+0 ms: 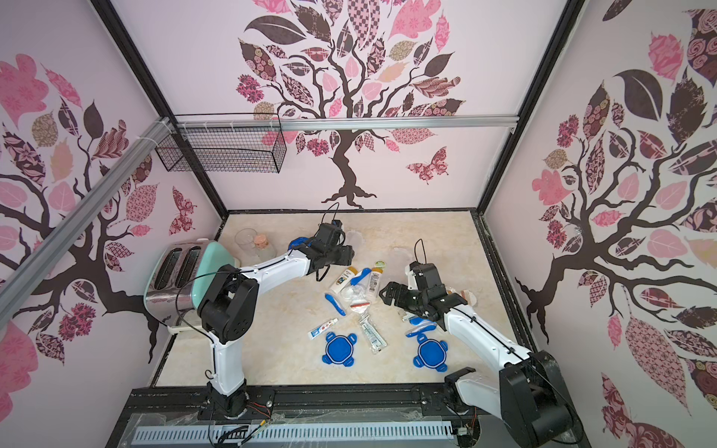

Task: Take out toiletry kits
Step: Place the container at the center of the board.

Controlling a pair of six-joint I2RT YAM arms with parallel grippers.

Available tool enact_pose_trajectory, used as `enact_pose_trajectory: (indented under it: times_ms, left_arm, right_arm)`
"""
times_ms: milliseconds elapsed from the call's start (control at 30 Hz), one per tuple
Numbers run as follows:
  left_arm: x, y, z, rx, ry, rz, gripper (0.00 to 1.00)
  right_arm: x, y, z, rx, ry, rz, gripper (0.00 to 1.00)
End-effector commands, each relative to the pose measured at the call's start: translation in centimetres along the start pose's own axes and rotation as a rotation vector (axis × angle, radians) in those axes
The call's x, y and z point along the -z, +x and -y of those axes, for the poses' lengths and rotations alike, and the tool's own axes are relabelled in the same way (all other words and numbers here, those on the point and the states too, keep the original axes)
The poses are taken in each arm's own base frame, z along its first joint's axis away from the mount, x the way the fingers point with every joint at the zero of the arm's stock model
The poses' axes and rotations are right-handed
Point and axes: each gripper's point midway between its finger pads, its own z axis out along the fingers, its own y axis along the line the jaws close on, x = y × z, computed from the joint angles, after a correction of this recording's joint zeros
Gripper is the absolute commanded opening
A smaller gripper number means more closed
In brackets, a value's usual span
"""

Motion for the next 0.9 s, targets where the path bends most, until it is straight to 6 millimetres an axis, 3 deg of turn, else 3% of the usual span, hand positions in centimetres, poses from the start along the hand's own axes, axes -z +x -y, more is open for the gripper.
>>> enact_pose_trajectory:
  times_ms: [0,67,300,867]
  left_arm:
    - [-1.1,-0.5,-0.3,-0.016,0.02,0.005,0.19]
    - [-1.8,0.0,-0.3,-0.025,0.025,-0.014,0.32]
    - [-3.0,1.9,-0.6,-0.03,0.026,-0.087,0.58]
    - [-4.0,3.5,-0.5,-0.027,0.043,-0.174,0.78]
  right_arm:
    - [0.2,-0.1,0.4,0.007,0.018,0.008,0.98]
    - [0.1,-0.2,0.3,0.008,0.015,0.005,0.97]
    - [-0.2,-0.3,-0.1,0.008,-0.008,-0.001,0.98]
    - [-0.5,0.4,-0.2,0.006,-0.038,-0.024,0.97]
